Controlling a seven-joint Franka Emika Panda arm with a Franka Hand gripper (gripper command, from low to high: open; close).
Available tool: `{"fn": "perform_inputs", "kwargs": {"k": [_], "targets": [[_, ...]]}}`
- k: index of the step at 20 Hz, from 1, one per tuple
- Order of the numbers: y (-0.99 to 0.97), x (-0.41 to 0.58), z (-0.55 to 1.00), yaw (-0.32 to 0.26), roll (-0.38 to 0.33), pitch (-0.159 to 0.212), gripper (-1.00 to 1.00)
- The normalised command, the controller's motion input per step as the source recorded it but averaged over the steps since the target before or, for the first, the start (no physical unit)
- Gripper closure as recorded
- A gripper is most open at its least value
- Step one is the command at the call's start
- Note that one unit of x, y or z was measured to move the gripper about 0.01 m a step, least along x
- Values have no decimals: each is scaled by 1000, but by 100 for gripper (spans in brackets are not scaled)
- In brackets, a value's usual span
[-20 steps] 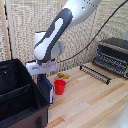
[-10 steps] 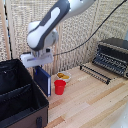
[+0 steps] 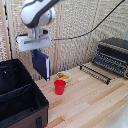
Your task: Gently maneuver your gripper in the book's direction. Confidently hold the book by angling your gripper properly. Relocate the book to the caddy. Pinpoint the back pocket of the caddy and set the book down inside it.
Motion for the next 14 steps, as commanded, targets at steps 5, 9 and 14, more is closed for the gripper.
{"fn": "perform_inputs", "kwargs": {"k": [5, 9, 14], "targets": [[0, 7, 845, -323, 4, -6, 100], [0, -12, 718, -346, 29, -5, 100], [0, -8, 686, -354, 34, 0, 100]]}}
